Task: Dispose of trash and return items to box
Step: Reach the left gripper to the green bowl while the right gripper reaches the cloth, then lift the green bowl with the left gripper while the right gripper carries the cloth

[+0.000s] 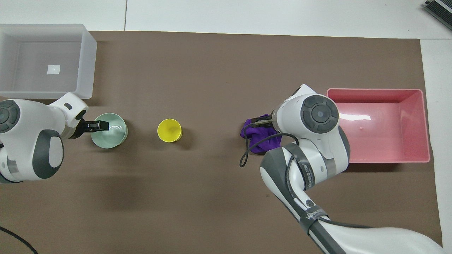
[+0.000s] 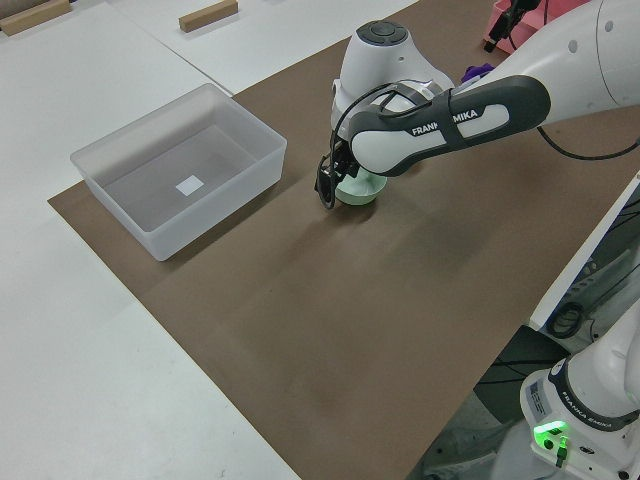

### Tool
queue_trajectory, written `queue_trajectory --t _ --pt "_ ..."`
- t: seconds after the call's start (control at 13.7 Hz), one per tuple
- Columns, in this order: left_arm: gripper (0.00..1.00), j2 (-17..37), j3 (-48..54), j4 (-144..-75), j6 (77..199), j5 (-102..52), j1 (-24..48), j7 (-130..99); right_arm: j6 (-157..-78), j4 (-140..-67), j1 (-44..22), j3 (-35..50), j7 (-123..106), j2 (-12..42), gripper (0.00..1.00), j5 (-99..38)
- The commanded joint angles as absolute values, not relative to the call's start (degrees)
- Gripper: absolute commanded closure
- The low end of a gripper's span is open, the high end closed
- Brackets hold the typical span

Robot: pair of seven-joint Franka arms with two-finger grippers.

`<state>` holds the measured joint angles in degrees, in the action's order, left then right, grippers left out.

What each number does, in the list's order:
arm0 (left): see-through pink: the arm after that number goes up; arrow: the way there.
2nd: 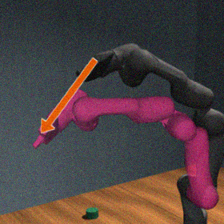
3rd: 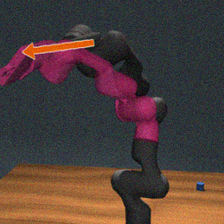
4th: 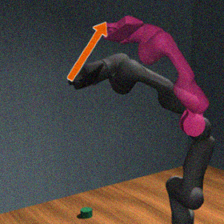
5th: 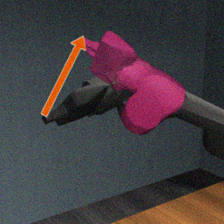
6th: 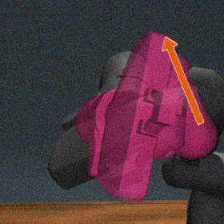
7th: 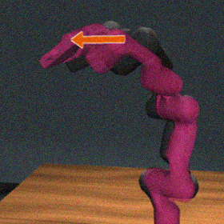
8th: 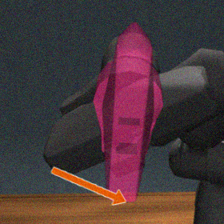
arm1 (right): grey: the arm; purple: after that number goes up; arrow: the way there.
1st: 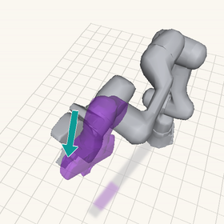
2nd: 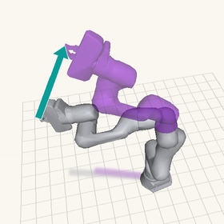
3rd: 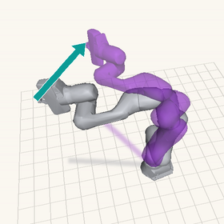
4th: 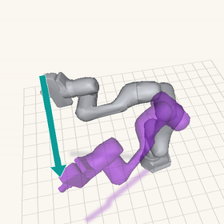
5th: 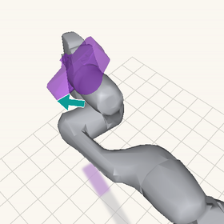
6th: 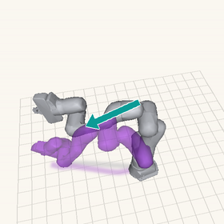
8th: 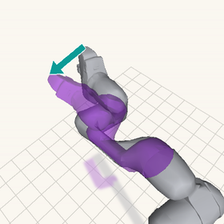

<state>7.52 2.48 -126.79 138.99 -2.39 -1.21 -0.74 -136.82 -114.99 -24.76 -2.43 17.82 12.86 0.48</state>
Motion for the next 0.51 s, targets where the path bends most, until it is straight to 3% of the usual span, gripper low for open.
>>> queue_trajectory --t 0.0,0.29,0.36,0.44 --pt "1.00 6.94 2.90 -127.70 139.48 -1.58 -2.20 -1.15 -144.03 -119.27 -25.56 -2.46 18.19 14.57 0.00 0.09" --pt "1.00 6.16 2.90 -126.83 137.47 -1.58 -2.11 -0.70 -144.94 -119.53 -26.02 -2.46 17.14 16.88 0.00 0.09" --pt "1.00 5.28 2.90 -125.43 135.72 -1.58 -2.11 -0.53 -142.84 -119.10 -25.84 -2.46 16.44 16.79 0.66 0.09" --pt "1.00 5.01 2.90 -122.98 132.48 -1.58 -2.11 -0.53 -141.43 -118.92 -25.58 -2.55 16.70 16.61 1.00 0.09"
